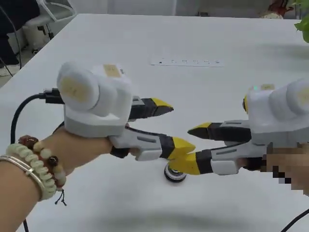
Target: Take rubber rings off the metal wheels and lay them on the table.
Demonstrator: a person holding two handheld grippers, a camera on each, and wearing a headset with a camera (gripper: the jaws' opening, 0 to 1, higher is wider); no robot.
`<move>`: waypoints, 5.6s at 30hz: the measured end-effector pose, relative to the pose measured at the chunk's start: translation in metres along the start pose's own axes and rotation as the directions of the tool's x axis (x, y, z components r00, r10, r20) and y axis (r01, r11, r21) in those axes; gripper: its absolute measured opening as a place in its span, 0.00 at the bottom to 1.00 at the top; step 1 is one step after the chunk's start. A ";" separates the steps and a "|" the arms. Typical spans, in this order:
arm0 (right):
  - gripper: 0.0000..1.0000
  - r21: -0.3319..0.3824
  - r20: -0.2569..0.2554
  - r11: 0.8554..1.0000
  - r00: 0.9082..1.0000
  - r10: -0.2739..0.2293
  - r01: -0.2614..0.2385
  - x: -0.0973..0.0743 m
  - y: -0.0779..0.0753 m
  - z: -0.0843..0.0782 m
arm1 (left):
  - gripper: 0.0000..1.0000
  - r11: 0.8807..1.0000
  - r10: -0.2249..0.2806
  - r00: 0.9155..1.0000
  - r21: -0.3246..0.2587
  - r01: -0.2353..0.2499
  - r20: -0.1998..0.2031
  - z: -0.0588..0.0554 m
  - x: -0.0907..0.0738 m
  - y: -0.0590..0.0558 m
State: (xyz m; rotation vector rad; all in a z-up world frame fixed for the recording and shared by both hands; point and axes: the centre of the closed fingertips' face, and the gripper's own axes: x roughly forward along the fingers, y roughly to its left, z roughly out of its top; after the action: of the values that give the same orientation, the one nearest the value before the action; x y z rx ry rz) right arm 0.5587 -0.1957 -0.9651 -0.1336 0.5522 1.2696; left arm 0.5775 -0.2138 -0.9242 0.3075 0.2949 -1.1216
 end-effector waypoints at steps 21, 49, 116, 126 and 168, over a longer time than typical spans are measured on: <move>0.41 -0.041 -0.117 0.999 0.993 -0.006 0.001 0.006 -0.006 -0.047 | 0.33 0.997 -0.028 0.993 -0.071 0.020 -0.117 -0.055 0.018 -0.015; 0.26 -0.114 -0.155 0.993 0.987 -0.053 0.035 0.013 -0.011 -0.059 | 0.15 0.993 -0.035 0.984 -0.114 0.015 -0.175 -0.077 0.028 -0.022; 0.08 -0.172 -0.216 0.985 0.976 -0.042 0.005 0.007 -0.009 -0.067 | 0.15 0.992 -0.059 0.984 -0.119 0.039 -0.166 -0.079 0.023 -0.027; 0.02 -0.142 -0.247 0.989 0.967 -0.063 0.028 0.008 -0.010 -0.067 | 0.15 0.992 -0.058 0.985 -0.123 0.037 -0.164 -0.079 0.023 -0.027; 0.00 0.338 -0.232 0.931 0.971 -0.060 0.138 -0.005 -0.020 -0.061 | 0.14 0.991 -0.078 0.984 -0.118 0.059 -0.161 -0.078 0.022 -0.033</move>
State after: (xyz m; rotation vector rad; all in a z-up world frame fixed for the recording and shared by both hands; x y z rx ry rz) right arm 0.5569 -0.2303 -1.0191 0.0007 0.9434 1.0438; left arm 0.5506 -0.2157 -1.0074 0.2926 0.5171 -1.1443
